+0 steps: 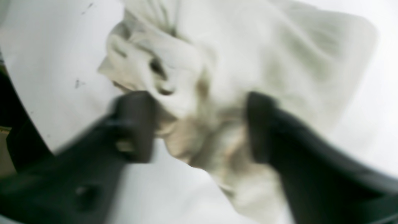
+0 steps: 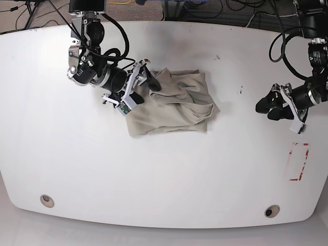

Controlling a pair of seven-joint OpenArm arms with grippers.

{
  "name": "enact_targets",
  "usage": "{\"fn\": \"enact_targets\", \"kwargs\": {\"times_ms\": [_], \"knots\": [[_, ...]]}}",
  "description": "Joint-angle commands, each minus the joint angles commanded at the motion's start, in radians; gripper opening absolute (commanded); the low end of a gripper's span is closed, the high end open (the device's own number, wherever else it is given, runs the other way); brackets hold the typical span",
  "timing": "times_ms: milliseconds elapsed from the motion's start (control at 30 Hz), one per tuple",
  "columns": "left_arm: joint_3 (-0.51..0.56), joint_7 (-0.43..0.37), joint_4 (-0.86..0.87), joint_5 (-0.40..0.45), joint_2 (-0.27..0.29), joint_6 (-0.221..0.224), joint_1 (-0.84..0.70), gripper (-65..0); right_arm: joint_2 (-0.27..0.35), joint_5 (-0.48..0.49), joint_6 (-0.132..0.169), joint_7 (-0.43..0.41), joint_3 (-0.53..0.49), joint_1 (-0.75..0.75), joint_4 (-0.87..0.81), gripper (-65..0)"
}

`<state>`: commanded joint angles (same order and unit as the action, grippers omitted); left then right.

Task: Layout the t-shirt on the table in an organized manner, then fold the t-shirt properly
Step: 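Release the left gripper and move it away from the bundled shirt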

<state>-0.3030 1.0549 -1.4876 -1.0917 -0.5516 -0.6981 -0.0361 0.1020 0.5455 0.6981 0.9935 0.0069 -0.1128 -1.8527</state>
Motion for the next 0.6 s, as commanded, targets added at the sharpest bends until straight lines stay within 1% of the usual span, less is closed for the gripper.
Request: {"fn": "enact_targets", "kwargs": {"times_ms": [67, 100, 133, 200, 333, 433, 500, 533, 567, 600], "knots": [[-0.005, 0.000, 0.002, 0.000, -0.018, 0.000, -0.014, -29.9, -0.015, 0.000, 0.000, 0.000, -0.017, 0.000, 0.000, -55.0], [-0.005, 0.000, 0.003, 0.000, -0.021, 0.000, -0.017, -29.9, -0.023, 0.000, 0.000, 0.000, -0.023, 0.000, 0.000, -58.0], [-0.005, 0.000, 0.003, 0.000, -0.023, 0.000, -0.021, -29.9, -0.038, 0.000, 0.000, 0.000, -0.034, 0.000, 0.000, -62.9], [-0.005, 0.000, 0.003, 0.000, -0.025, 0.000, -0.028, -29.9, -0.054, 0.000, 0.000, 0.000, -0.051, 0.000, 0.000, -64.4], [-0.005, 0.000, 0.003, 0.002, -0.025, 0.000, -0.035, -29.9, -0.092, 0.000, 0.000, -0.002, -0.094, 0.000, 0.000, -62.6], [-0.005, 0.000, 0.005, 0.002, -0.026, 0.000, -0.044, -29.9, -0.129, 0.000, 0.000, -0.002, -0.123, 0.000, 0.000, -58.3], [-0.005, 0.000, 0.003, 0.002, -0.040, 0.000, -0.048, -29.9, -0.150, 0.000, 0.000, -0.002, -0.138, 0.000, 0.000, -50.9], [-0.005, 0.000, 0.003, 0.002, -0.043, 0.000, -0.048, -29.9, -0.153, 0.000, 0.000, -0.002, -0.144, 0.002, 0.000, -47.9], [-0.005, 0.000, 0.003, 0.002, -0.046, 0.000, -0.048, -29.9, -0.160, 0.000, 0.000, -0.002, -0.155, 0.002, 0.000, -43.1], [-0.005, 0.000, 0.003, 0.002, -0.046, 0.000, -0.048, -29.9, -0.160, 0.000, 0.000, -0.002, -0.161, 0.002, 0.000, -39.8]]}}
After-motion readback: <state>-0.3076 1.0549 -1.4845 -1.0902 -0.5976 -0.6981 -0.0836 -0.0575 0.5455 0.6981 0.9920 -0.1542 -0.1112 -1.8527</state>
